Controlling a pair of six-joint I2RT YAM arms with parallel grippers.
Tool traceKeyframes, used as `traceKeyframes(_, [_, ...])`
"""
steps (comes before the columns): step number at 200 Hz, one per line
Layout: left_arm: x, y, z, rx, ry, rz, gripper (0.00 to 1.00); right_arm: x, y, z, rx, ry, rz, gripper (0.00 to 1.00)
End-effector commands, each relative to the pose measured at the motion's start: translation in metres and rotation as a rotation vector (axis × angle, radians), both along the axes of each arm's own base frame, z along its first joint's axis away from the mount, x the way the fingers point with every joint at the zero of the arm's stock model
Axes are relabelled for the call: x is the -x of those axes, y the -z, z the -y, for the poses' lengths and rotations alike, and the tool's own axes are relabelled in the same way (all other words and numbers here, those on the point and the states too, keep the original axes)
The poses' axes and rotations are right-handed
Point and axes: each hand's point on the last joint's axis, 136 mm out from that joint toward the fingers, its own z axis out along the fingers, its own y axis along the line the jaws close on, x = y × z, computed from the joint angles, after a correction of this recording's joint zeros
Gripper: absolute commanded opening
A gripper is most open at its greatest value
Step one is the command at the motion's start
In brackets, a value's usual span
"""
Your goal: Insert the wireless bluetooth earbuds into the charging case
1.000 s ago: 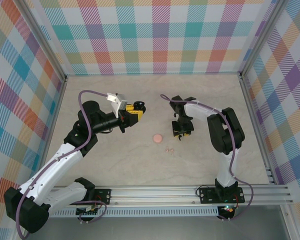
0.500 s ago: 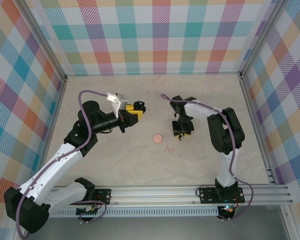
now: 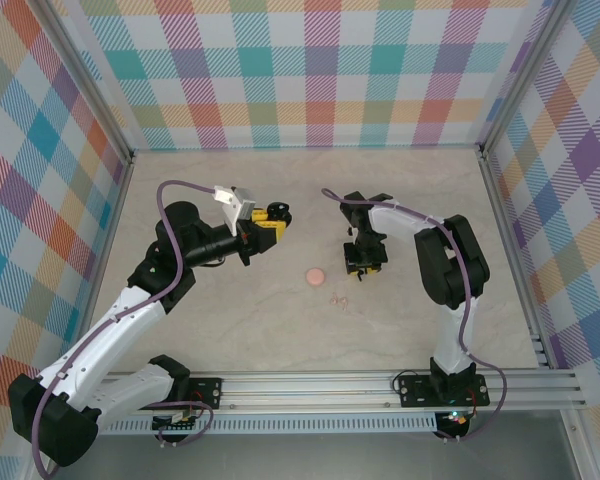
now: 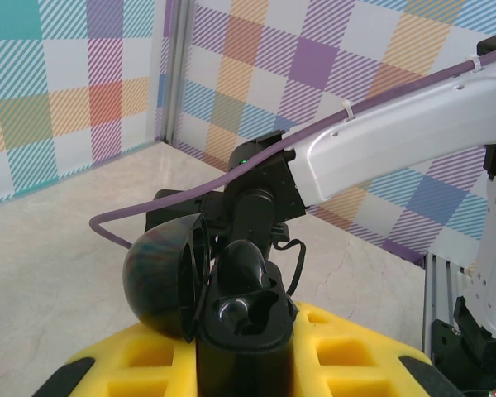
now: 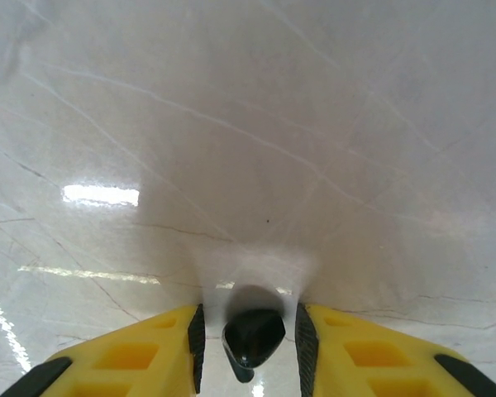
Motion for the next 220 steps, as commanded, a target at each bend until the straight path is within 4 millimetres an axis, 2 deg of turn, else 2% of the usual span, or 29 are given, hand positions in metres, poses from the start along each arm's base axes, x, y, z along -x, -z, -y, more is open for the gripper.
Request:
traceKeyframes(1, [0.000, -0.007, -0.003, 0.006, -0.008, 0.008, 0.18, 0.011, 0.003, 0.001, 0.015, 0.003, -0.059, 0.36])
traceKeyframes(90, [0.000, -0.007, -0.003, 0.004, -0.010, 0.007, 0.18, 0.011, 0.015, 0.006, 0.045, 0.046, -0.052, 0.27])
traceKeyframes(120, [0.000, -0.005, -0.003, 0.002, -0.009, 0.001, 0.18, 0.006, 0.011, 0.004, 0.029, 0.070, -0.021, 0.23])
traceKeyframes(169, [-0.007, 0.003, -0.001, 0.000, -0.023, -0.034, 0.18, -0.006, -0.014, 0.004, -0.084, 0.134, 0.097, 0.21])
traceKeyframes(220, [-0.031, 0.024, -0.004, 0.043, -0.127, -0.097, 0.19, -0.018, -0.065, -0.010, -0.331, 0.188, 0.263, 0.21])
